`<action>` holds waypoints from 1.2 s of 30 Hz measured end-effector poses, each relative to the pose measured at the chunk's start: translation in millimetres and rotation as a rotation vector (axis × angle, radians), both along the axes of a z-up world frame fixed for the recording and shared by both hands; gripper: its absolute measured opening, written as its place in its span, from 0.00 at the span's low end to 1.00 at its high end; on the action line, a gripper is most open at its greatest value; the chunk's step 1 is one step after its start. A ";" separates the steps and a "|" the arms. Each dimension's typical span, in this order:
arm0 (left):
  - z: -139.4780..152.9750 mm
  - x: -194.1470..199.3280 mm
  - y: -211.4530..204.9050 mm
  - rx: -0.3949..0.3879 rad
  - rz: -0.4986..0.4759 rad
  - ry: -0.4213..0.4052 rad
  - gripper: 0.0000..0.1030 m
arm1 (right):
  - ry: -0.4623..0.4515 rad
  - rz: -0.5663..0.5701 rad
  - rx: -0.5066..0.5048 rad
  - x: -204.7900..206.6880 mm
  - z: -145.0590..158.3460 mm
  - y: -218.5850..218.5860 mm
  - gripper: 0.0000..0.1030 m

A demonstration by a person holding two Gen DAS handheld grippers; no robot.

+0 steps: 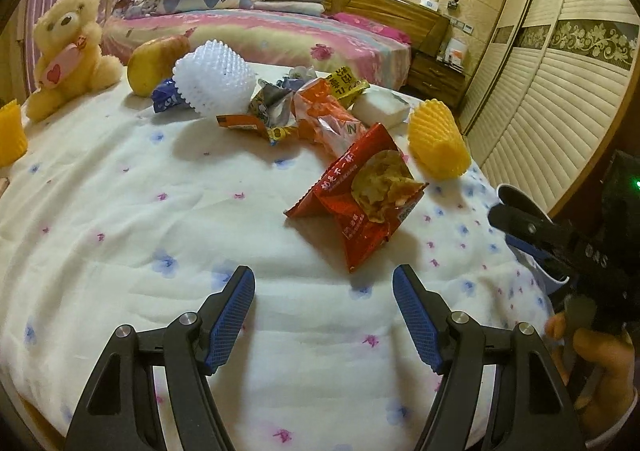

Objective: Collect trash
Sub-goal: 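Grasp the red snack bag with the left tool while the right tool grasps the yellow foam net, then carry the red snack bag and yellow foam net over the trash bin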

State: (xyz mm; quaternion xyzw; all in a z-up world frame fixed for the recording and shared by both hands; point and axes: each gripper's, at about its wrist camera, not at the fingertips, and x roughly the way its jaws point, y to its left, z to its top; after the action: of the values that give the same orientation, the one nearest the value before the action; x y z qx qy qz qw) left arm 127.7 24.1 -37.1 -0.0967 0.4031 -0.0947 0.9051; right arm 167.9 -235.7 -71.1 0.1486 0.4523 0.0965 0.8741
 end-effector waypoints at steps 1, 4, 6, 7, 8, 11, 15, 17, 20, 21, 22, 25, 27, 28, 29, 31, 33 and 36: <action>-0.8 2.4 -0.9 -0.007 -0.004 0.007 0.69 | 0.001 0.002 0.007 4.2 -0.2 -0.1 0.89; -3.1 9.8 -4.4 -0.024 -0.011 0.023 0.69 | 0.003 0.005 0.026 16.9 -0.4 -0.1 0.89; -4.0 15.9 -8.0 -0.022 -0.015 0.031 0.69 | 0.000 0.007 0.028 26.2 -0.1 2.1 0.89; -4.2 18.2 -9.1 -0.020 -0.015 0.034 0.69 | -0.003 0.009 0.027 30.5 -0.1 4.2 0.89; -4.4 20.5 -10.3 -0.018 -0.013 0.036 0.69 | -0.006 0.010 0.028 34.6 -0.3 5.6 0.89; -5.0 30.0 -10.8 -0.017 -0.002 0.043 0.69 | -0.009 0.016 0.031 48.3 -1.4 8.9 0.89; -8.1 42.7 -11.4 -0.006 0.006 0.055 0.68 | -0.005 0.018 0.011 66.5 -5.8 13.9 0.88; -9.4 47.9 -11.0 -0.006 0.010 0.056 0.66 | 0.003 0.024 0.013 73.9 -9.7 15.9 0.86; -10.4 53.3 -12.3 -0.006 0.003 0.054 0.52 | 0.014 0.033 0.007 80.9 -14.5 18.2 0.71; -11.2 55.2 -13.0 -0.006 -0.004 0.054 0.44 | 0.018 0.035 0.007 82.1 -15.9 18.9 0.65; -12.1 56.9 -14.5 -0.004 -0.013 0.053 0.36 | 0.021 0.036 0.006 83.1 -16.8 19.7 0.53; -13.2 60.1 -17.3 -0.010 -0.040 0.047 0.22 | 0.031 0.041 0.022 83.2 -19.4 17.6 0.36; -14.0 60.7 -18.4 -0.025 -0.054 0.045 0.14 | 0.025 0.042 0.031 80.8 -18.4 15.7 0.28; -14.5 60.4 -18.9 -0.030 -0.060 0.045 0.09 | 0.022 0.044 0.029 78.5 -17.3 14.9 0.26; -14.8 59.6 -19.5 -0.033 -0.063 0.045 0.09 | 0.018 0.046 0.027 75.8 -16.0 14.4 0.24; -14.5 57.9 -19.5 -0.039 -0.069 0.038 0.08 | 0.008 0.045 0.027 68.1 -12.4 12.4 0.23; -13.1 56.3 -20.4 -0.043 -0.072 0.031 0.08 | -0.001 0.043 0.028 58.5 -8.0 9.8 0.23; -10.8 54.0 -24.3 -0.046 -0.086 0.018 0.08 | -0.013 0.031 0.037 43.1 -2.4 1.8 0.23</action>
State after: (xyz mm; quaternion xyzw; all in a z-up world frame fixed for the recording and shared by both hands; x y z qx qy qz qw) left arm 181.7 -0.2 -47.9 -0.1007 0.4125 -0.1416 0.8942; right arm 211.0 -233.9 -73.4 0.1573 0.4472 0.1192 0.8724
